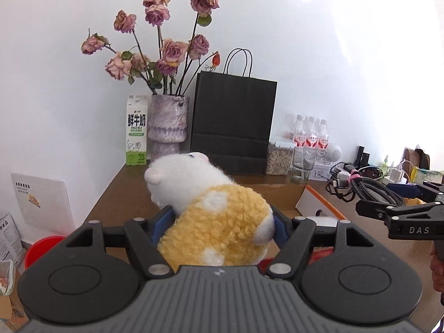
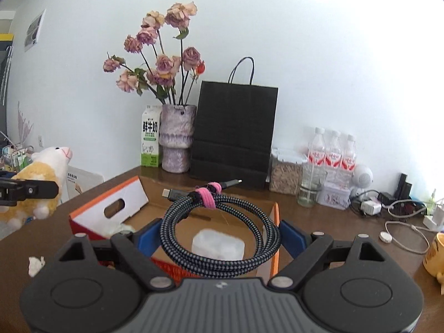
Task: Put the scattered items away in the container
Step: 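Lower the sheep and cable into the box and open both grippers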
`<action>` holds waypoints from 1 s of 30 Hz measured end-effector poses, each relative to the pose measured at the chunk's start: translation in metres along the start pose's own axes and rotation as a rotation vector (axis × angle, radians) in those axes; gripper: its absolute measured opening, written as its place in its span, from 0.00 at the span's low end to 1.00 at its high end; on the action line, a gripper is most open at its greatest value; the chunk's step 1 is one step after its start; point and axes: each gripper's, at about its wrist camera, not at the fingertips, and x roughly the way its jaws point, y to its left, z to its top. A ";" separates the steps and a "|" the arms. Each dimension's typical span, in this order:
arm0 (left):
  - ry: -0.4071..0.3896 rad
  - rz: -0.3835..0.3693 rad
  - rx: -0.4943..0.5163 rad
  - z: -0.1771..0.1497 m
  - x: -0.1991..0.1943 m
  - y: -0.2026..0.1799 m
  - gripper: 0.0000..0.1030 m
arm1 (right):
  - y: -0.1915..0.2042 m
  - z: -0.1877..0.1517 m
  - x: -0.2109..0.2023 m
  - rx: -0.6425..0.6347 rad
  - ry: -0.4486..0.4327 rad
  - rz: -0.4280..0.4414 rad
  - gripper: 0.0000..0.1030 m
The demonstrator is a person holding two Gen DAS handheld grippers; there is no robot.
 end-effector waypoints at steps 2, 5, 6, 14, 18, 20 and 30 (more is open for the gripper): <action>-0.013 -0.006 0.014 0.015 0.013 -0.007 0.70 | -0.002 0.015 0.017 -0.005 -0.002 0.010 0.86; 0.002 -0.009 0.029 0.034 0.040 -0.016 0.70 | -0.005 0.032 0.054 0.000 0.033 0.018 0.86; 0.012 -0.010 0.033 0.038 0.050 -0.018 0.70 | -0.007 0.036 0.067 0.005 0.053 0.021 0.86; 0.211 0.026 0.004 0.046 0.151 -0.020 0.70 | -0.015 0.035 0.166 0.055 0.226 0.016 0.86; 0.274 0.050 0.023 0.037 0.182 -0.021 0.70 | -0.013 0.025 0.193 0.053 0.275 0.014 0.85; 0.295 0.064 0.025 0.033 0.191 -0.019 0.70 | -0.013 0.021 0.198 0.058 0.284 0.016 0.85; 0.391 0.113 0.033 0.013 0.214 -0.011 0.72 | -0.012 0.001 0.205 0.056 0.345 0.032 0.50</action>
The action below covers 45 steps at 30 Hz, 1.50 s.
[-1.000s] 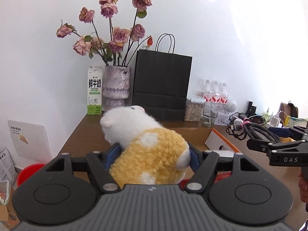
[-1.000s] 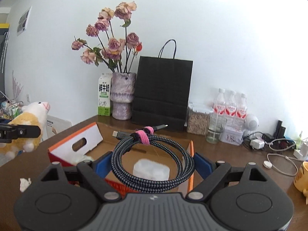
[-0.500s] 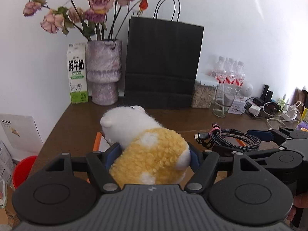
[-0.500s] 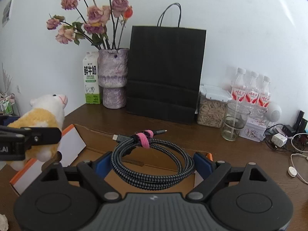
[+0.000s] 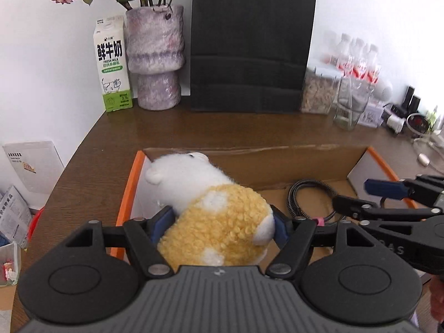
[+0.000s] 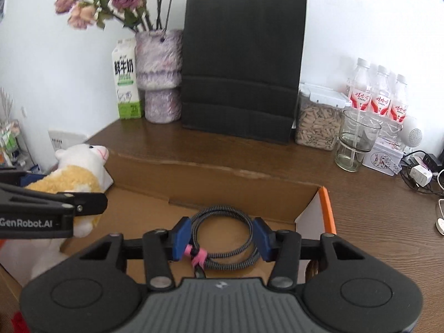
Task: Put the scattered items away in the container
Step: 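Lower the sheep and cable into the box and open both grippers, then move both grippers back to the table and grasp a white bottle cap with the right gripper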
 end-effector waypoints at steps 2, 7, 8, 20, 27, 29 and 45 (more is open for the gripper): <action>-0.008 0.047 -0.034 0.004 0.001 0.001 0.78 | -0.002 0.001 -0.005 0.025 -0.014 -0.013 0.70; -0.078 0.049 -0.079 0.004 -0.009 0.007 1.00 | -0.007 -0.004 -0.026 0.041 -0.068 0.052 0.98; -0.064 0.034 -0.068 0.005 -0.009 0.006 1.00 | -0.006 -0.004 -0.025 0.021 -0.061 0.038 1.00; -0.070 0.041 -0.018 -0.008 -0.013 0.004 1.00 | -0.002 -0.012 -0.017 0.015 -0.021 0.017 1.00; -0.080 0.046 -0.024 -0.012 -0.024 0.007 1.00 | 0.002 -0.013 -0.033 0.015 -0.042 0.010 1.00; -0.087 0.050 -0.016 -0.012 -0.029 0.006 1.00 | 0.004 -0.013 -0.039 0.015 -0.049 0.012 1.00; -0.179 0.043 -0.016 -0.031 -0.096 0.016 1.00 | 0.012 -0.035 -0.106 -0.001 -0.125 0.004 1.00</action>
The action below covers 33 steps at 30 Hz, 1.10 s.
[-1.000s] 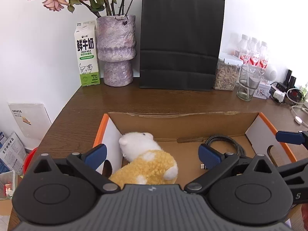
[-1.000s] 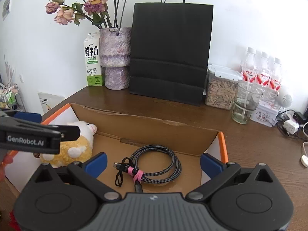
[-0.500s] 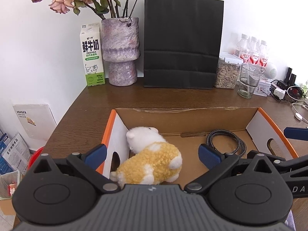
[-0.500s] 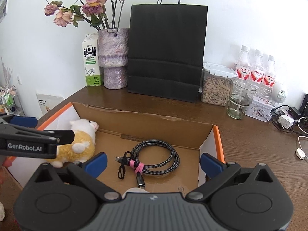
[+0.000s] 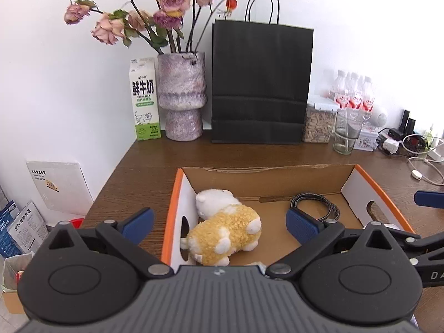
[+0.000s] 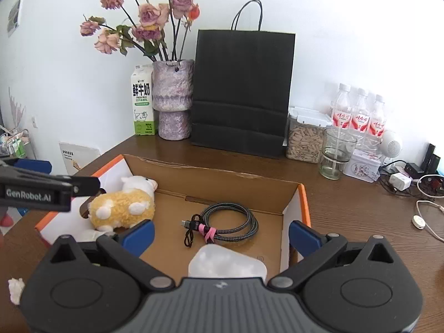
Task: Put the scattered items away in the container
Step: 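Move both grippers back to the table and grasp a white bottle cap with the right gripper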
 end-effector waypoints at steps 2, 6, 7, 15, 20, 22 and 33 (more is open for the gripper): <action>-0.021 -0.004 -0.006 -0.005 -0.013 0.004 1.00 | 0.000 -0.006 -0.013 -0.004 -0.013 0.001 1.00; -0.052 -0.015 -0.014 -0.019 -0.038 0.011 1.00 | 0.000 -0.025 -0.041 -0.014 -0.037 -0.001 1.00; -0.059 -0.019 -0.015 -0.024 -0.045 0.014 1.00 | 0.000 -0.031 -0.048 -0.015 -0.045 -0.004 1.00; -0.111 -0.040 -0.032 -0.080 -0.099 0.032 1.00 | 0.000 -0.093 -0.105 0.014 -0.070 -0.018 1.00; -0.073 0.005 -0.120 -0.136 -0.125 0.049 1.00 | 0.013 -0.139 -0.135 0.047 -0.057 -0.016 1.00; -0.042 0.008 -0.177 -0.157 -0.133 0.057 1.00 | 0.023 -0.155 -0.140 0.040 -0.034 0.015 1.00; -0.022 0.024 -0.134 -0.174 -0.145 0.053 1.00 | 0.073 -0.164 -0.140 -0.051 0.019 0.142 1.00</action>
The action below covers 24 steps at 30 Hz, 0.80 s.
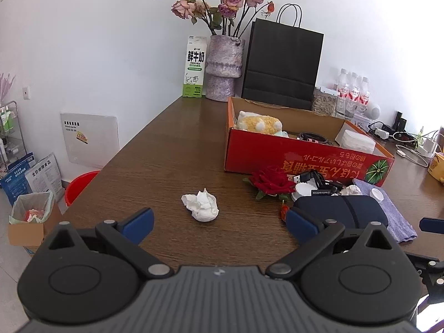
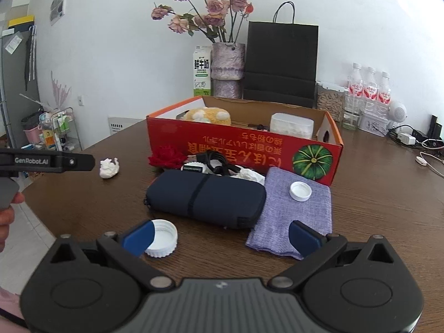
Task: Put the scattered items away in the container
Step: 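Move both grippers back to the table and grasp a white bottle cap with the right gripper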
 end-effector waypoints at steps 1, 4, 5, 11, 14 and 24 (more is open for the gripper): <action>0.002 0.001 0.001 -0.001 0.000 -0.001 1.00 | 0.002 0.000 0.002 -0.004 0.004 0.009 1.00; 0.011 0.005 0.006 -0.004 0.002 0.001 1.00 | 0.009 0.002 0.007 -0.015 0.025 0.048 0.98; 0.010 0.006 0.009 -0.005 0.001 0.001 1.00 | 0.011 0.002 0.010 -0.019 0.031 0.063 0.98; 0.014 0.015 0.017 -0.011 0.002 0.006 1.00 | 0.029 0.001 0.031 -0.052 0.090 0.119 0.88; 0.022 0.019 0.016 -0.013 0.004 0.010 1.00 | 0.035 -0.001 0.042 -0.060 0.117 0.130 0.60; 0.036 0.014 0.012 -0.012 0.012 0.011 1.00 | 0.020 0.001 0.023 -0.035 0.018 0.079 0.38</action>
